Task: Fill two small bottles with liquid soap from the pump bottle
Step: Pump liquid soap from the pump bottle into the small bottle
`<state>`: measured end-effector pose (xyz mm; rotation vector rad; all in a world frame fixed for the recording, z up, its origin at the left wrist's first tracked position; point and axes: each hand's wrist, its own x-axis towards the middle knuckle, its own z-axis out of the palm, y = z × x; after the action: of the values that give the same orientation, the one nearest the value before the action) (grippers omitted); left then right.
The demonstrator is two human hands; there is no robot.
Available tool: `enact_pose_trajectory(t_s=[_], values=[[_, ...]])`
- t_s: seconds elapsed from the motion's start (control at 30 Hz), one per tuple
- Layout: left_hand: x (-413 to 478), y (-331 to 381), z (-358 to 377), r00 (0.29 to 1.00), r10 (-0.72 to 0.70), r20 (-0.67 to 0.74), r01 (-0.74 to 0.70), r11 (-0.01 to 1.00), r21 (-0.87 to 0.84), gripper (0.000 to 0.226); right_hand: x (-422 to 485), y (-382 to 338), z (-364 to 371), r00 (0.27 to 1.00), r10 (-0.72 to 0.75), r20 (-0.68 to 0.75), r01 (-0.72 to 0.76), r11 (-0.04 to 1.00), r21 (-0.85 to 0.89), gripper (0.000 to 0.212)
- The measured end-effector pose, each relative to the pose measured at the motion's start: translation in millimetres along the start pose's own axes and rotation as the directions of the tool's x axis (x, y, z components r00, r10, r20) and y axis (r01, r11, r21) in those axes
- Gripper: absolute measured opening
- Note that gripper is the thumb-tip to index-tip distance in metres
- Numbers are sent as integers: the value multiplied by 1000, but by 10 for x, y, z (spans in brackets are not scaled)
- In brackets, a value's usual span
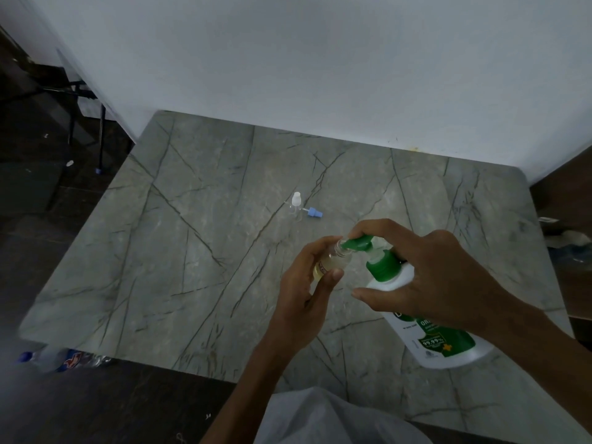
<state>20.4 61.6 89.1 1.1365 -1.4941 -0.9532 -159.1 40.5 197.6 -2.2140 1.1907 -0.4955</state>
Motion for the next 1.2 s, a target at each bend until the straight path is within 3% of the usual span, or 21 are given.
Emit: enact_pose_trajectory(t_s=[0.2, 0.43, 0.67, 0.87, 1.2], values=[[-35, 16, 27, 1000, -3, 31, 3, 1000, -2, 33, 7, 13, -8, 1000, 1, -28, -2, 1000, -27, 53], [-19, 10, -2, 1000, -12, 4, 12, 999, -30, 41, -13, 7, 30, 1000, 8, -22, -7, 1000, 20, 63], [-20, 41, 19, 1000, -12, 18, 12, 1000, -15, 34, 26, -23, -4, 997, -13, -73, 15, 999, 30, 49], [6, 29, -3, 1000, -7, -13, 6, 1000, -19, 35, 21, -25, 8, 999, -13, -51, 16, 998, 58, 61], [2, 35, 16, 1000, -12, 11, 13, 1000, -18, 37, 44, 4, 7, 998, -8, -63, 11, 999, 48, 56]])
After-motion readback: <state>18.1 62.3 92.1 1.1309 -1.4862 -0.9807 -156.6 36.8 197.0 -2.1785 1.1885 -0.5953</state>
